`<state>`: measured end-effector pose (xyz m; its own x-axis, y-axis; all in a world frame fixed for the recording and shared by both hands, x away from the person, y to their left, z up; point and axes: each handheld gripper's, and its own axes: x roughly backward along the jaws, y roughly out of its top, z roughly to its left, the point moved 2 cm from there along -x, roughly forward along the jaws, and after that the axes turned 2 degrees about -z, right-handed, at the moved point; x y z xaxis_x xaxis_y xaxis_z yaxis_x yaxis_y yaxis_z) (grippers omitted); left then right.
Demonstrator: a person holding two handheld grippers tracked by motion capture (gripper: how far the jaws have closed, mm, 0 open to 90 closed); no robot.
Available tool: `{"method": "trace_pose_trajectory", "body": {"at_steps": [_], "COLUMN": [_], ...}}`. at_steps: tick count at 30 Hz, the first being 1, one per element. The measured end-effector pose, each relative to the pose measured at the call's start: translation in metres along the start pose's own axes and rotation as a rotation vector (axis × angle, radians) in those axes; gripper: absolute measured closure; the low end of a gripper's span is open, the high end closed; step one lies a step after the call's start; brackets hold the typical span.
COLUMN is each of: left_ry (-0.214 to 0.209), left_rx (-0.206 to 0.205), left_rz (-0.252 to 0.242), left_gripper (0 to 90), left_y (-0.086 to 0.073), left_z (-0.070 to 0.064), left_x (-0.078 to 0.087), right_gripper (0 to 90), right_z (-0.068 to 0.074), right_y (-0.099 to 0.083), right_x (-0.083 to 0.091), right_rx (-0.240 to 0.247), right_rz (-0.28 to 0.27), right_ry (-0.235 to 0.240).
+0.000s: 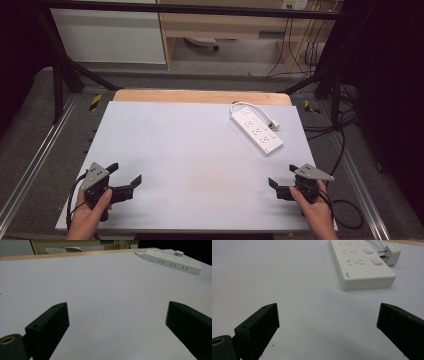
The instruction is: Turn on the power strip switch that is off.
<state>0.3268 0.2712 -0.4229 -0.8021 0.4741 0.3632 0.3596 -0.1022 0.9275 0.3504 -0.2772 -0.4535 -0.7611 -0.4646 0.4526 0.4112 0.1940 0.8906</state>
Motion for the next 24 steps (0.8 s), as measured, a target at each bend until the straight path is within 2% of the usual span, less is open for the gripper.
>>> {"method": "trace_pose_trajectory", "body": {"at_steps": [24], "left_ry": [0.002], "left_rx": [-0.021], "left_rz": [0.008], "left_gripper": [4.9], "left_y": [-0.0014], "left_z": [-0.0004], "left_x": [0.0004], "right_gripper": [3.8], "right_z": [0.0049], "right_y": [0.0047], "right_x": [0.0037], "right_rx": [-0.054], "right_rz": [0.055], "right_ry": [0.022]}}
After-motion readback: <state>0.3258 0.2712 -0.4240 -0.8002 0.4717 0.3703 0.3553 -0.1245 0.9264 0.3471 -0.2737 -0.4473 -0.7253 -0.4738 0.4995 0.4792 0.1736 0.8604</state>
